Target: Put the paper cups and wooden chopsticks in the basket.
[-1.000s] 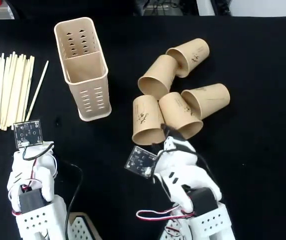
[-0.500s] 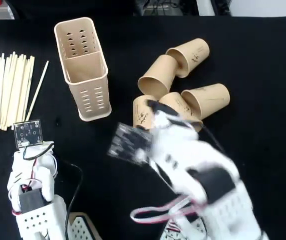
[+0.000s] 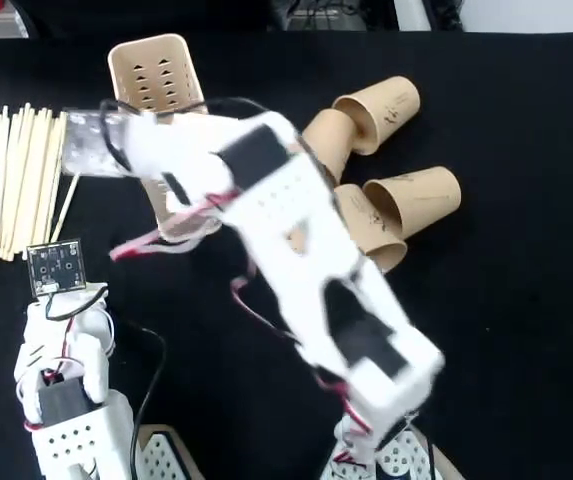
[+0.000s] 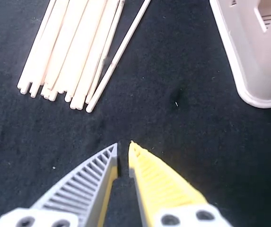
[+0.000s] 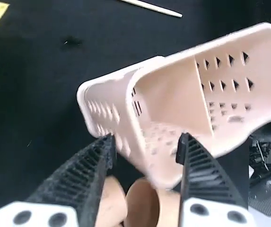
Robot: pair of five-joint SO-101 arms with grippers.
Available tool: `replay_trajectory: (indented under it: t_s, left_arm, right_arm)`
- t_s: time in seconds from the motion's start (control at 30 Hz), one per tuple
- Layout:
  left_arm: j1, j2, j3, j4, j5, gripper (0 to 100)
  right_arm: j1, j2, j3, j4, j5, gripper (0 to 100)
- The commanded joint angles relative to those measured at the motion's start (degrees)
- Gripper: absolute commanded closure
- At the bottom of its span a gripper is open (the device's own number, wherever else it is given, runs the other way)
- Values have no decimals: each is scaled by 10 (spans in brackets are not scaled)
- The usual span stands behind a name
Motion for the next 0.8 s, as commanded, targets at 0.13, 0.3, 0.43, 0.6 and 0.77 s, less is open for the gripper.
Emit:
replay_trajectory:
  t_s: [0.13, 0.3, 0.43, 0.6, 0.77]
  left_arm:
    - [-4, -5, 10, 4, 2, 945]
    - [-4, -5, 10, 4, 2, 945]
    - [-4, -5, 10, 4, 2, 945]
    - [-4, -5, 10, 4, 2, 945]
    - [-4, -5, 10, 4, 2, 945]
  right_arm:
    - [-5, 254, -376, 76, 2, 773]
    - [4, 313, -432, 78, 1, 773]
    - [5, 319, -432, 93, 1, 776]
    - [5, 304, -432, 105, 4, 877]
    - [6, 274, -432, 106, -18, 985]
